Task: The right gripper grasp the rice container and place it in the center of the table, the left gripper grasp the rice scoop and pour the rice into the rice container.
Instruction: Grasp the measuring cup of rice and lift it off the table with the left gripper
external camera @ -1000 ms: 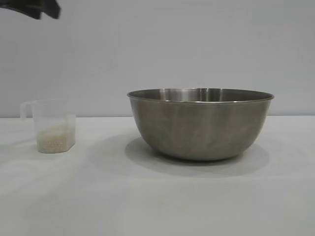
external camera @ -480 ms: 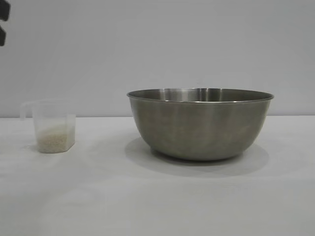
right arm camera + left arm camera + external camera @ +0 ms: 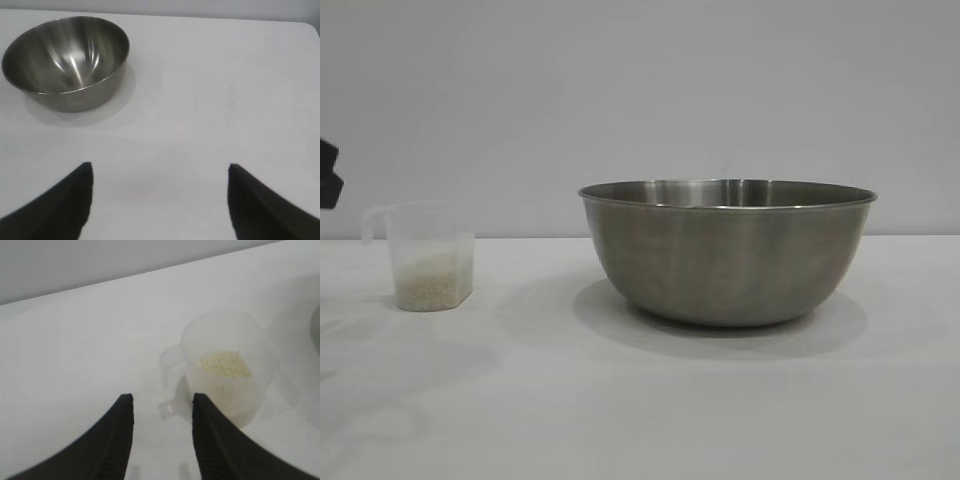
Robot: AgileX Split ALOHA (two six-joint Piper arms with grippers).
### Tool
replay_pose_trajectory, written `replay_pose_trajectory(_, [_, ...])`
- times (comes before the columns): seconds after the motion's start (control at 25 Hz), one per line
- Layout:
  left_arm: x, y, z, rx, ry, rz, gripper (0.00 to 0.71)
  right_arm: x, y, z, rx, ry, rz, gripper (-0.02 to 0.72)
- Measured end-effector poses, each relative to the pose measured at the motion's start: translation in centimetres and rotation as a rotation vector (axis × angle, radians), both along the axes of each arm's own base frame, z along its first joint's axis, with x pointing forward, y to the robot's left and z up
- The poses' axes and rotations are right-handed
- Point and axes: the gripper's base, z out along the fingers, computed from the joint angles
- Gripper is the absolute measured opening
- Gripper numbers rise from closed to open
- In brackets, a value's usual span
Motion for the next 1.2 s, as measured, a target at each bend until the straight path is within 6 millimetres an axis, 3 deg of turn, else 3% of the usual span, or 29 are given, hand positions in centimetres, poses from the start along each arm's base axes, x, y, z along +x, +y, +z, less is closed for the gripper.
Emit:
replay_pose_trajectory(0.08, [0.0,0.0,-1.1,-0.005,0.030,0.007,0.253,0.0,0.0,0.0,0.000,0.000,0.000,0.564])
replay_pose_trajectory(0.12, [-0.1,0.0,-1.7,-0.003,0.055,0.009,0.253,0.0,0.0,0.0,0.000,0.000,0.000,0.603])
replay_pose_trajectory(0.32, [-0.3,0.1,-3.6,0.018,0.129,0.011,0.253,0.0,0.0,0.0,-0.001,0.000,0.001,0.538])
replay_pose_trajectory(0.88, [1.7,-0.1,-3.1,-0.004,0.068,0.059,0.253,0.0,0.0,0.0,-0.001,0.000,0.001,0.538])
replay_pose_trajectory(1.12, [2.3,-0.3,-4.1,0.002,0.085,0.061,0.253,0.0,0.0,0.0,-0.002,0.001,0.001,0.538])
replay_pose_trajectory(1.2, [2.4,-0.3,-4.4,0.005,0.094,0.061,0.323,0.0,0.0,0.0,-0.002,0.001,0.001,0.538])
